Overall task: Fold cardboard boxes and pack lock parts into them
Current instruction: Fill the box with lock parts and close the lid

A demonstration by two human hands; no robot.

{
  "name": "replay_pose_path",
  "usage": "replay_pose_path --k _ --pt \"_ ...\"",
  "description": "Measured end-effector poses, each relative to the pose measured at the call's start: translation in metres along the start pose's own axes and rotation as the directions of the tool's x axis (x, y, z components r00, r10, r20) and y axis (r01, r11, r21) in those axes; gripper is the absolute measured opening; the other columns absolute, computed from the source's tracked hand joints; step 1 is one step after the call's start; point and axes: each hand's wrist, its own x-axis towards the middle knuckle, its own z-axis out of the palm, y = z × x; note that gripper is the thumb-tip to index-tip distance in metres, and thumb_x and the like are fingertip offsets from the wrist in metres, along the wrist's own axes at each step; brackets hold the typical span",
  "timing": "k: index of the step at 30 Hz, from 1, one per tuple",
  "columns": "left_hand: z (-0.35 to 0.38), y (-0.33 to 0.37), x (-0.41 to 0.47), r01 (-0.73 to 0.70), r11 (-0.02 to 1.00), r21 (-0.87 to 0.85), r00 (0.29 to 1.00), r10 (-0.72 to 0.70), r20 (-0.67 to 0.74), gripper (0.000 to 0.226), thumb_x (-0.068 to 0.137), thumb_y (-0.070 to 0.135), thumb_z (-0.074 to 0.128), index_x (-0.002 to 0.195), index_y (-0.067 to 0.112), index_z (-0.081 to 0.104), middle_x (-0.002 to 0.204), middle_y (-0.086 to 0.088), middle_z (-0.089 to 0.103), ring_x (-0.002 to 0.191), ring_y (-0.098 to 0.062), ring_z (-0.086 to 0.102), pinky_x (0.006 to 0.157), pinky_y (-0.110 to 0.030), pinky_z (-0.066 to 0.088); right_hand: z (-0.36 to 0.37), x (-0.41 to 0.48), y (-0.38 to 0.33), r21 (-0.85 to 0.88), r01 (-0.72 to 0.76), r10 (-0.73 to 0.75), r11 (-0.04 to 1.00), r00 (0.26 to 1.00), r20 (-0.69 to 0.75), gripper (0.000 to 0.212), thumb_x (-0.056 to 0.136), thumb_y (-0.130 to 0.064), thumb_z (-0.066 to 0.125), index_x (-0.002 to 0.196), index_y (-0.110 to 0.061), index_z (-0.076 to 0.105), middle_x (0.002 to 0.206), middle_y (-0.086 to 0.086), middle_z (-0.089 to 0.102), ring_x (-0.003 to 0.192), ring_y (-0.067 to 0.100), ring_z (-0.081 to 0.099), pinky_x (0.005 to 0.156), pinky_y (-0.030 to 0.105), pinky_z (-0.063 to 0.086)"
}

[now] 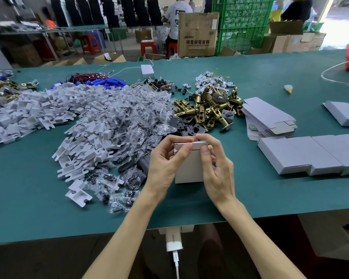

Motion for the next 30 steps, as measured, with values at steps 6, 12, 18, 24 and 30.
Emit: replay_pose_path --k 6,12,18,24,30 --pt "-0.0020 0.0014 -0.0008 0.009 1.000 -0.009 1.000 -0.009 0.016 0.010 0.097 0.023 0.070 0.106 0.023 0.074 0.120 -0.006 0.075 0.105 -0.018 0.069 0.085 -0.038 0.057 0.0058 -0.0001 -0.0005 -0.036 -0.016 0.014 0.999 0.999 -0.048 0.030 0.106 -0.047 0.040 0.129 -0.038 0.057 0.107 -0.009 0.071 0.086 0.019 0.071 0.060 0.046 0.060" --pt "-0.0040 0.0029 -0.0015 0.002 0.999 -0.040 0.999 -0.001 0.032 0.011 0.094 0.021 0.071 0.105 0.023 0.074 0.120 -0.007 0.075 0.114 -0.019 0.069 0.095 -0.035 0.055 0.0054 -0.0038 -0.0022 -0.040 0.060 -0.062 0.997 0.997 -0.043 0.026 0.110 -0.040 0.041 0.131 -0.038 0.056 0.109 -0.011 0.069 0.090 0.018 0.071 0.059 0.040 0.060" --pt "-0.0057 0.0013 -0.0003 -0.043 0.999 0.005 0.999 0.043 0.025 0.018 0.095 0.019 0.069 0.111 0.012 0.072 0.121 -0.008 0.075 0.118 -0.024 0.069 0.100 -0.043 0.055 0.0052 -0.0039 -0.0012 -0.064 0.081 -0.083 0.995 0.996 -0.031 0.025 0.111 -0.039 0.040 0.132 -0.039 0.054 0.118 -0.013 0.068 0.093 0.018 0.071 0.059 0.039 0.061" --pt "-0.0089 -0.0008 -0.0022 -0.075 0.990 0.120 0.997 0.075 0.009 0.020 0.100 0.012 0.066 0.118 0.007 0.072 0.121 -0.010 0.074 0.114 -0.036 0.068 0.089 -0.044 0.057 0.0055 -0.0038 -0.0041 -0.057 0.075 -0.077 0.996 0.996 -0.041 0.023 0.110 -0.041 0.041 0.128 -0.045 0.054 0.115 -0.015 0.068 0.089 0.015 0.071 0.058 0.033 0.060" --pt "-0.0057 0.0009 -0.0051 -0.022 0.990 0.141 1.000 0.022 0.000 0.019 0.103 0.014 0.063 0.121 0.010 0.068 0.119 -0.012 0.074 0.108 -0.039 0.067 0.082 -0.045 0.059 0.0056 -0.0030 -0.0058 -0.034 0.066 -0.067 0.997 0.997 -0.038 0.022 0.110 -0.041 0.041 0.127 -0.047 0.054 0.113 -0.016 0.067 0.089 0.014 0.071 0.056 0.025 0.059"
